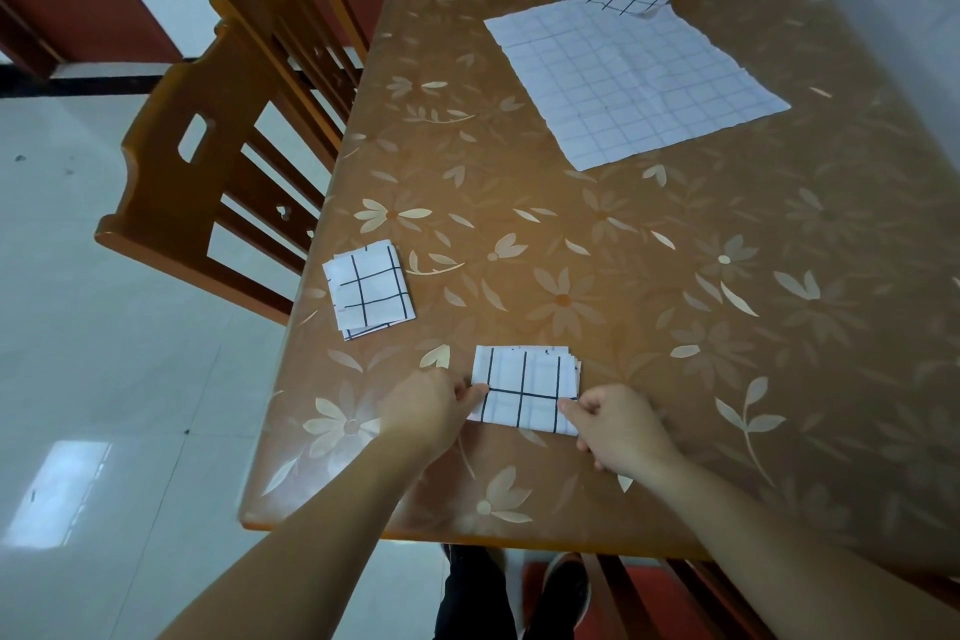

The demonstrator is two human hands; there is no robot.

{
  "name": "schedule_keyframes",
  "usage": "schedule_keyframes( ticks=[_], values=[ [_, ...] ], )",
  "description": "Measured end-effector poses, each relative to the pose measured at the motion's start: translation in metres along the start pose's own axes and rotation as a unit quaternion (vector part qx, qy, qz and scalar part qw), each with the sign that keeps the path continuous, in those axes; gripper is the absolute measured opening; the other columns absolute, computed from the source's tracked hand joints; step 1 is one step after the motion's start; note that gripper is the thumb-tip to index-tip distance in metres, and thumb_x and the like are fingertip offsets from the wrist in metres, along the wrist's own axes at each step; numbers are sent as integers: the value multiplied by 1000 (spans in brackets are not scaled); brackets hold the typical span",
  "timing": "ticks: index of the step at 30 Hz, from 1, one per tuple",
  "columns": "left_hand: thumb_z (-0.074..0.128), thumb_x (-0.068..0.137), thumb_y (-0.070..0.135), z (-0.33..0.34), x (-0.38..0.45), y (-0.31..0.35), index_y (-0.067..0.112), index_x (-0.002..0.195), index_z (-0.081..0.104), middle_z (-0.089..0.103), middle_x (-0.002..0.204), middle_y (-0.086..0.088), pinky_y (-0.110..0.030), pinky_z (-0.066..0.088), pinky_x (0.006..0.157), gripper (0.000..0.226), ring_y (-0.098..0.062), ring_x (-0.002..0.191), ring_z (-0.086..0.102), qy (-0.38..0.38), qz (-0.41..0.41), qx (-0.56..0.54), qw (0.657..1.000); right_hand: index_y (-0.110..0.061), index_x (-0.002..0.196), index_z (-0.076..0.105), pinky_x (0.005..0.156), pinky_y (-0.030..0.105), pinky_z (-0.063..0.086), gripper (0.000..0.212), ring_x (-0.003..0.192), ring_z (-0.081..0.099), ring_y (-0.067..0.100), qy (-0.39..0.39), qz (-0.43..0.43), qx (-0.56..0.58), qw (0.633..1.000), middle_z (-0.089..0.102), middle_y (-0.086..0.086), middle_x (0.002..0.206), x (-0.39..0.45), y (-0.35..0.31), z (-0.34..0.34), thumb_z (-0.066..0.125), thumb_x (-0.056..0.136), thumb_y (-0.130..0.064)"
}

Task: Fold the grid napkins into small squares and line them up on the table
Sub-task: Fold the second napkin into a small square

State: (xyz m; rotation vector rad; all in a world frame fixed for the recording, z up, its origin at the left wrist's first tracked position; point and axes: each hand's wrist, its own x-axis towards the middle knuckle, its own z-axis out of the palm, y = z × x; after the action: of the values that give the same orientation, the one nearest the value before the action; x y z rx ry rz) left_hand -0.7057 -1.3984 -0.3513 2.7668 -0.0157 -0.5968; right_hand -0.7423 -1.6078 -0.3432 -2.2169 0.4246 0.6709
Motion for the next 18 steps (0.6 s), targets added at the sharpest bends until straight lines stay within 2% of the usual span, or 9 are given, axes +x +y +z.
schedule_keyframes(
  ticks=[1, 3, 6, 8, 10, 12, 14, 15, 18],
  values=[
    [46, 96, 51, 1, -1, 1, 26, 70, 48, 52, 67, 4, -27, 39, 49, 36, -16, 64, 53, 9, 11, 21, 1000, -15, 68, 61, 50, 30, 50, 38, 46, 58, 13, 21, -10, -32, 999, 68, 0, 64, 1, 1, 0, 51, 96, -39],
    [47, 94, 52, 8, -4, -2, 27, 91, 50, 58, 95, 5, -30, 50, 67, 26, -18, 85, 55, 71, 75, 57, 993, -15, 67, 60, 52, 33, 50, 40, 54, 60, 16, 55, -26, -103, 993, 65, -1, 62, 3, 2, -2, 50, 96, -42],
    [45, 93, 53, 27, -3, -11, 31, 113, 54, 56, 121, 5, -38, 48, 90, 31, -23, 114, 51, 170, 220, 114, 954, -22, 59, 44, 43, 24, 32, 43, 48, 46, 10, 90, -53, -196, 975, 50, -6, 55, 2, 3, -8, 48, 97, -43],
    [41, 92, 53, 35, -2, -14, 34, 115, 56, 56, 128, 5, -42, 46, 93, 33, -24, 123, 44, 198, 253, 115, 940, -24, 63, 38, 44, 22, 28, 42, 49, 42, 8, 109, -75, -268, 954, 46, -9, 58, 0, 6, -16, 44, 98, -45],
    [41, 92, 51, 37, -1, -15, 34, 114, 57, 55, 131, 3, -43, 46, 95, 33, -23, 127, 41, 210, 254, 111, 938, -24, 75, 41, 51, 23, 31, 32, 59, 44, 9, 164, -130, -323, 923, 46, -10, 71, -1, 7, -19, 40, 98, -46],
    [43, 94, 49, 37, 0, -15, 32, 114, 59, 54, 136, 3, -43, 43, 96, 31, -23, 130, 41, 210, 267, 119, 933, -22, 82, 53, 60, 29, 36, 23, 68, 49, 16, 213, -249, -347, 879, 50, -6, 76, 1, 2, -7, 46, 96, -40],
    [44, 95, 44, 37, 1, -16, 30, 114, 61, 52, 140, 3, -41, 37, 98, 29, -21, 133, 40, 202, 282, 120, 930, -21, 73, 60, 62, 34, 42, 20, 64, 55, 20, 212, -355, -382, 827, 56, -3, 69, 3, -8, 23, 59, 88, -35],
    [45, 94, 41, 38, 1, -16, 29, 115, 61, 52, 141, 3, -40, 35, 98, 29, -19, 134, 40, 198, 285, 115, 931, -21, 70, 62, 61, 34, 42, 19, 61, 56, 21, 207, -377, -399, 810, 57, -3, 65, 4, -11, 38, 64, 83, -34],
    [47, 94, 40, 40, 2, -18, 28, 118, 60, 55, 138, 3, -38, 38, 97, 29, -18, 133, 43, 191, 287, 100, 933, -22, 67, 63, 64, 36, 36, 15, 60, 56, 21, 207, -363, -419, 806, 58, -3, 64, 14, -9, 52, 72, 75, -31]
  ],
)
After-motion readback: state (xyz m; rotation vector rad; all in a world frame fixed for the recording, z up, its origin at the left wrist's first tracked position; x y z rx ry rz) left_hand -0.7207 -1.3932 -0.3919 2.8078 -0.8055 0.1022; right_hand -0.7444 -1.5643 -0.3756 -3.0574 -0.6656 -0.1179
